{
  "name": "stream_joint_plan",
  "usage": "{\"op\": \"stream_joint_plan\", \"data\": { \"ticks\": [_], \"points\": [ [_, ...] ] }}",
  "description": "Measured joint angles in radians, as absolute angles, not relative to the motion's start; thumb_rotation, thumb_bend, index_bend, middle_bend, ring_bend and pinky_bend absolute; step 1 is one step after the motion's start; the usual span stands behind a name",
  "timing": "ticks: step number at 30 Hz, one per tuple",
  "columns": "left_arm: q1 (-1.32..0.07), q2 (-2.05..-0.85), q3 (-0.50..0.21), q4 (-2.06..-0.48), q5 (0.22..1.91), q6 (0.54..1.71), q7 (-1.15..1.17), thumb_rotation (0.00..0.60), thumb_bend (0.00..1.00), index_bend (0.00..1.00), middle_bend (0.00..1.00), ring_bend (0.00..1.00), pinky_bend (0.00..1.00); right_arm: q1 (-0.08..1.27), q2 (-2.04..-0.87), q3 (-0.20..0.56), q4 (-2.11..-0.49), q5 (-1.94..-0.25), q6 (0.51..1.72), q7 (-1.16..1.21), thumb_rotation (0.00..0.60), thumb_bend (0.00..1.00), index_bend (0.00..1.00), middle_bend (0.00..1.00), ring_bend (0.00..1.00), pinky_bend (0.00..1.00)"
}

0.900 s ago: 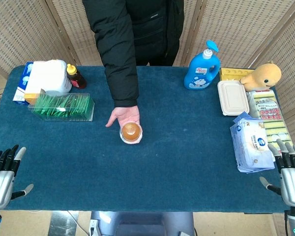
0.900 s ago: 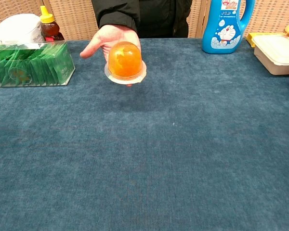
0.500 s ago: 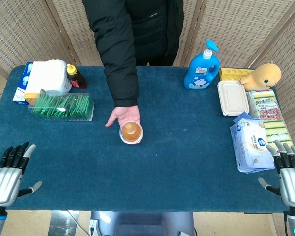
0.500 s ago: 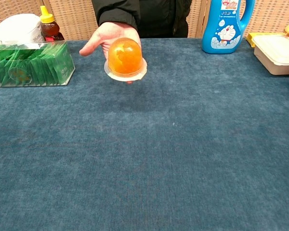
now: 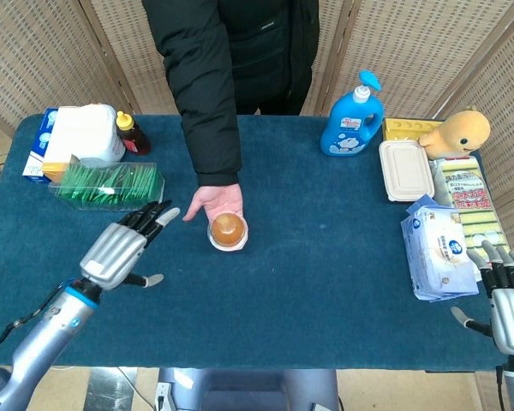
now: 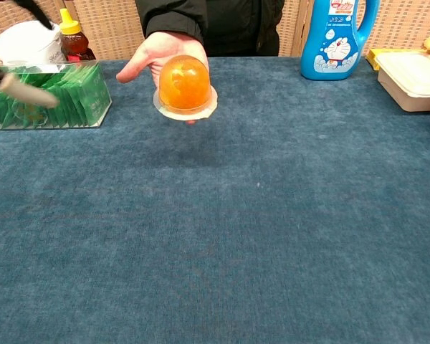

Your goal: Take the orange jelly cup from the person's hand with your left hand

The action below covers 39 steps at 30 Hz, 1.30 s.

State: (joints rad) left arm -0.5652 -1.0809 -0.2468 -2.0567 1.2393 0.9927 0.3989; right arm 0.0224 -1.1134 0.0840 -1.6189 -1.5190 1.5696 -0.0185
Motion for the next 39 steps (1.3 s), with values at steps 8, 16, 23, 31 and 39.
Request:
{"op": "stream_joint_plan", "data": {
  "ticks": [8,16,23,31,39],
  "points": [
    [-0.871,-1.259,-0.313,-1.994,0.829,0.963,0.66,0.6,0.06,0.0,0.0,0.0,0.19,0.027,-1.112,0.085,-1.613,-1.512,1.557,-0.006,0.6,0.14,0.15,0.05,0.01,0.0],
    [-1.034,-1.402,-0.316,-1.903,0.636,1.007,0.771,0.6,0.07,0.0,0.0,0.0,0.19,0.028,-1.112,0.086,-1.608,-1.505,1.551,0.007,0.6,0.15,0.15,0.05,0.02,0.0],
    [-1.074,-1.433,-0.289,-1.888,0.583,1.076,0.812,0.6,0.12,0.0,0.07,0.06,0.21,0.029,-1.106,0.091,-1.607,-1.497,1.548,0.024,0.6,0.15,0.15,0.05,0.02,0.0],
    [-1.095,-1.455,-0.265,-1.885,0.556,1.151,0.843,0.6,0.13,0.15,0.23,0.19,0.32,0.03,-1.101,0.089,-1.611,-1.496,1.543,0.032,0.6,0.15,0.15,0.05,0.02,0.0],
    [-1.109,-1.485,-0.261,-1.878,0.545,1.221,0.86,0.6,0.17,0.34,0.44,0.37,0.47,0.032,-1.1,0.088,-1.607,-1.492,1.535,0.045,0.6,0.16,0.15,0.05,0.02,0.0]
  ]
}}
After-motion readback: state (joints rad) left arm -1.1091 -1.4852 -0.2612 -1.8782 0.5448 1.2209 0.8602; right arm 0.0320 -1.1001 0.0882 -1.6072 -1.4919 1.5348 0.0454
